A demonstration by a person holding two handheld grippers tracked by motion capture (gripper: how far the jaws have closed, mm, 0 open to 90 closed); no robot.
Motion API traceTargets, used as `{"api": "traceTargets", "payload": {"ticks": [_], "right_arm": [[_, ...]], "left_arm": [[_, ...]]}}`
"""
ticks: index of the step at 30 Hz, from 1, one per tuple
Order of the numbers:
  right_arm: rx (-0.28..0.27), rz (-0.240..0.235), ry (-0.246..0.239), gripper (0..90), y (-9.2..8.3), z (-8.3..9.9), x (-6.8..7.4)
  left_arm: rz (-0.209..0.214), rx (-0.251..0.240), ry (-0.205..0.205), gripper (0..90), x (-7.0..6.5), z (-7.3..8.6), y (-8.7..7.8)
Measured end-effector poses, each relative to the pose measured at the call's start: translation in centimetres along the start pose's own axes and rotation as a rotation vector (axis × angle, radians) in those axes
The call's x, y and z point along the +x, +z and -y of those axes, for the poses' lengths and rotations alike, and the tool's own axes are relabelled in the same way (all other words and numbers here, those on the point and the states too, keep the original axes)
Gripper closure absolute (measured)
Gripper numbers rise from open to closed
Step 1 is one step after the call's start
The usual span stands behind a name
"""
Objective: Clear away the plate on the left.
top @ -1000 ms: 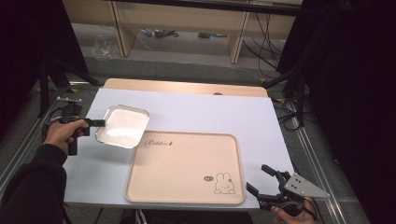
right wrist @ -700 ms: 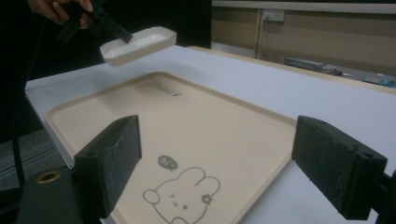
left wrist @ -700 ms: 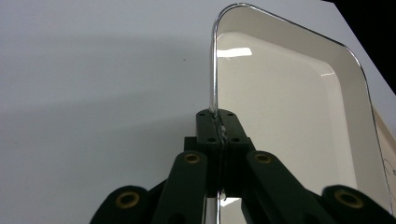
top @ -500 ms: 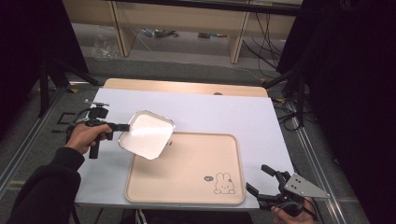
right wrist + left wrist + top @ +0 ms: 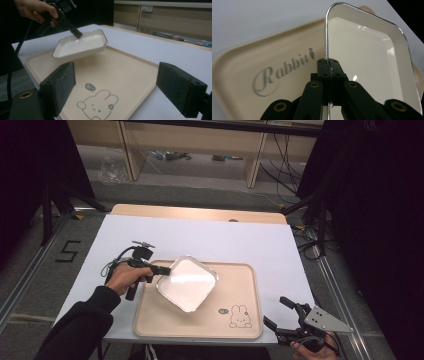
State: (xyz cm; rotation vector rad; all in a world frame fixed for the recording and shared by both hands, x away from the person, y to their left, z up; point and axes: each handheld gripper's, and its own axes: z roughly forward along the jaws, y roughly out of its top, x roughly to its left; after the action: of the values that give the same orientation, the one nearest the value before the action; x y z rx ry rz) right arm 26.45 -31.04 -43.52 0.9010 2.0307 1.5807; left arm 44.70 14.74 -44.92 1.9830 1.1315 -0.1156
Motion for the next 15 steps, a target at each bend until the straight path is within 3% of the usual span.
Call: {"api": "traceTargets", "payload": {"ticks": [3,4,6,8,9,15], "right_arm": [[-0.004,-0.004,-0.026,16.5,0.0,0.0,-0.1],[0.002,-0.009,0.002,16.5,0.0,0.0,0.0],[0.002,-0.002,-0.027,16.5,0.0,0.0,-0.1],[-0.003,-0.005,-0.025,16.5,0.0,0.0,-0.1],[0.008,-0.012,0.002,16.5,-0.1,0.0,0.0],[0.005,-0.002,-0.004,16.5,-0.1,0.0,0.0]], "left_arm": [[0.022,0.024,0.014,88.0,-0.6,0.1,1.1],[0.029,0.030,0.013,88.1,-0.7,0.1,1.5],[0.033,0.048,0.019,88.1,-1.4,0.3,2.7],[0.025,0.068,0.034,88.1,-1.6,0.3,2.9],[0.031,0.075,0.041,88.1,-1.8,0.4,3.2],[0.024,0.106,0.063,88.0,-2.7,0.9,4.8]]}}
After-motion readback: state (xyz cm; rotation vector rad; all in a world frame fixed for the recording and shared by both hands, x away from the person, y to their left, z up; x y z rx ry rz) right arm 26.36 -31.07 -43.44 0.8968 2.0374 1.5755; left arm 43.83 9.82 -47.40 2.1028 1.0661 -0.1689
